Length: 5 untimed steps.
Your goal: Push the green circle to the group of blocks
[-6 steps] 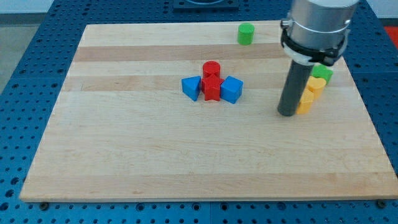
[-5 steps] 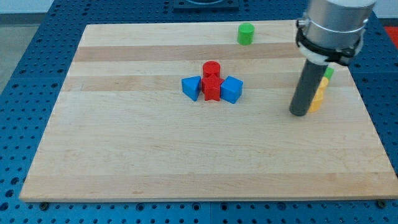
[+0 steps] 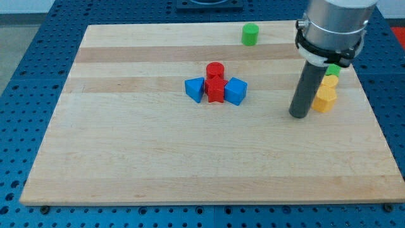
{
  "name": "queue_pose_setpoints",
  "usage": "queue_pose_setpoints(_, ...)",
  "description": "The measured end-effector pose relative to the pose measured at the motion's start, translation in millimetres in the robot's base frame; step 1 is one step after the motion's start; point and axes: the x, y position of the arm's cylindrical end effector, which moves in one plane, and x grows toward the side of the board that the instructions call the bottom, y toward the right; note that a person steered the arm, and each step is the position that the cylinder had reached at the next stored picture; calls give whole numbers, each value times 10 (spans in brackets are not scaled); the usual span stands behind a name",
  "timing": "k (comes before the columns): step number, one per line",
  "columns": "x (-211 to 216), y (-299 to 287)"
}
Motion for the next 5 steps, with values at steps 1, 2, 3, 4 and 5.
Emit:
queue_pose_setpoints(1, -174, -77)
queue_pose_setpoints(2, -429, -113)
queue_pose_setpoints(3, -711, -113)
queue_pose_setpoints(4, -999, -159)
queue_pose_setpoints(5, -1283, -385)
